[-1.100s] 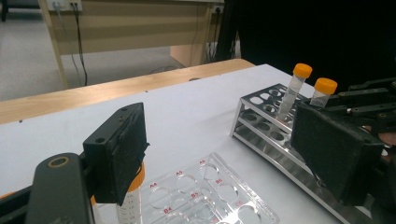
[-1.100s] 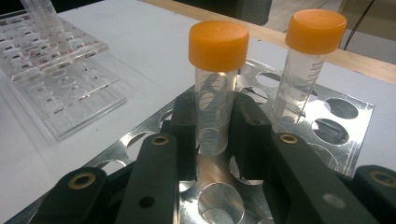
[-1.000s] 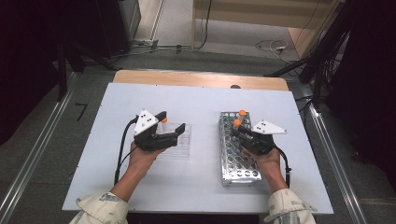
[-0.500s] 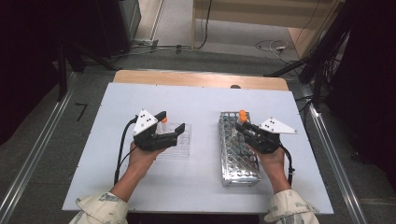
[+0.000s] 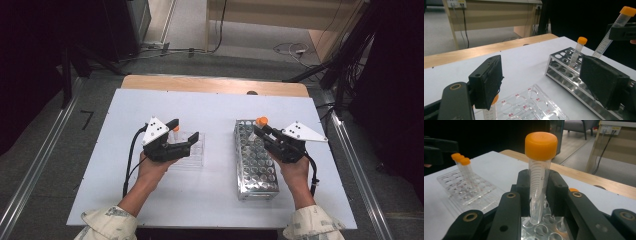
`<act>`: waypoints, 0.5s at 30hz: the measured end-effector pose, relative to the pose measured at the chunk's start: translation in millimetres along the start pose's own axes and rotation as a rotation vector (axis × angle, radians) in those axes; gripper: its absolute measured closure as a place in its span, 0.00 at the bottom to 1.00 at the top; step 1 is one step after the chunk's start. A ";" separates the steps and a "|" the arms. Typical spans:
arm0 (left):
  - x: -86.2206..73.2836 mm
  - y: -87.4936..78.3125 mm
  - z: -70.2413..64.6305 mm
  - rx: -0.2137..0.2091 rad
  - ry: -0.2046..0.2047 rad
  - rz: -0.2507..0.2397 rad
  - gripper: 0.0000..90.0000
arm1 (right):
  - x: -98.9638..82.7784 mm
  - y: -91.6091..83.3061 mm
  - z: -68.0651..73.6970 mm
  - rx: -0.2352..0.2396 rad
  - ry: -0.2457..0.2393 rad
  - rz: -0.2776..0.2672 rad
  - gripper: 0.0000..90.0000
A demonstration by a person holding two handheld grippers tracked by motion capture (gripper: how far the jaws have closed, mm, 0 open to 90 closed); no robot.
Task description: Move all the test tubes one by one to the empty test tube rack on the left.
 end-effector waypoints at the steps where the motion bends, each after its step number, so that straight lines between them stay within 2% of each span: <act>1: 0.4 0.0 -0.5 -0.002 0.003 -0.001 0.21 | 2.0 -0.6 3.0 0.006 -0.003 0.001 0.80; 7: 2.2 -0.5 -3.6 -0.014 0.001 -0.005 0.21 | 10.1 -1.0 23.0 0.049 -0.018 0.024 0.80; 15: 5.3 -1.7 -8.2 -0.029 0.003 -0.014 0.21 | 7.2 6.2 50.1 0.104 -0.042 0.070 0.80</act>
Point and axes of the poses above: each handheld gripper's, and its own axes: y roughly forward along the jaws, x roughly out of its top, z roughly to its left, the point moved 4 cm from there along y, roughly forward along the jaws, and after that the axes turned 9 degrees about -x, right-handed, at the moved point
